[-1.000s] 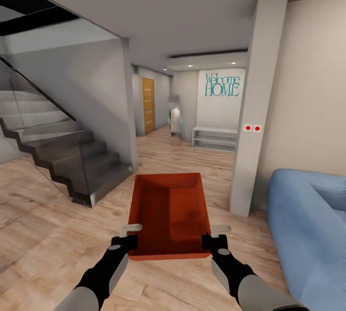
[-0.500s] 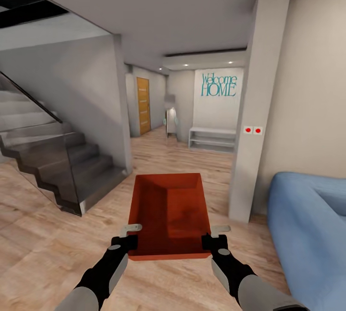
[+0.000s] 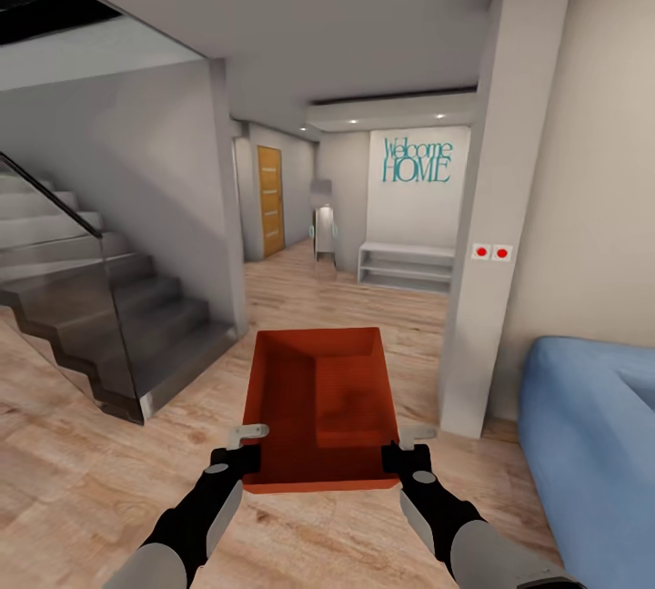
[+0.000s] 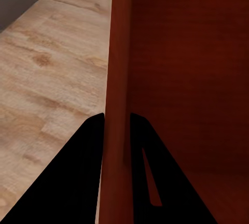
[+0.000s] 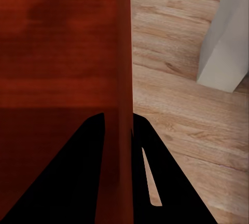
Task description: Move the two storage containers from the living room to the garage. In the garage, place one container on the floor and stack the other container on top of it (either order is fine).
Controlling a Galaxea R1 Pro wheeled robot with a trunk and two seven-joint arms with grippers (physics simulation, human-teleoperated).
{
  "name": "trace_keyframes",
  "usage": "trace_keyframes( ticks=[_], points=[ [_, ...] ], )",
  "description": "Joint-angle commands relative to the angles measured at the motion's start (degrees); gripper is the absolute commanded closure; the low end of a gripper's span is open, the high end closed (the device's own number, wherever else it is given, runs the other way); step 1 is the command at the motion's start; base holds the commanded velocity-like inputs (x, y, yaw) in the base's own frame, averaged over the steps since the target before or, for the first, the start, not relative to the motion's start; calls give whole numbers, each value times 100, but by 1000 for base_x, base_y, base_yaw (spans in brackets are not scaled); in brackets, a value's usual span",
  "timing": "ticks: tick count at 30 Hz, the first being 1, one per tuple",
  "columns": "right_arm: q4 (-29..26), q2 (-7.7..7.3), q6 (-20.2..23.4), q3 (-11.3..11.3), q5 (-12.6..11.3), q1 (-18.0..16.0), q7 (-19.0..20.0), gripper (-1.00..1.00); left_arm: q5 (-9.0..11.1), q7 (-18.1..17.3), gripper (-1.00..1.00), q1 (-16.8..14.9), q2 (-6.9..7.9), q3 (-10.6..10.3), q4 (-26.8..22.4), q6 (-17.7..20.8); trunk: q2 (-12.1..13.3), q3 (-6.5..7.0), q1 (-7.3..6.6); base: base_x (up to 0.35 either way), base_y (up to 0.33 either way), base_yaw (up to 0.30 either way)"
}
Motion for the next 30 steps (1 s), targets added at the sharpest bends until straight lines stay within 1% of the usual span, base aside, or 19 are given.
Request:
trace_keyframes(
  ticks=[1, 30],
  points=[
    [15, 3, -18, -224, -154, -6, -485, 100, -79, 70, 100, -2, 0, 19, -26, -164, -5, -8, 4, 323, 0, 0],
    [15, 3, -19, -224, -143, -6, -493, 100, -79, 72, 100, -2, 17, 19, -25, -164, -5, -8, 4, 323, 0, 0]
  ],
)
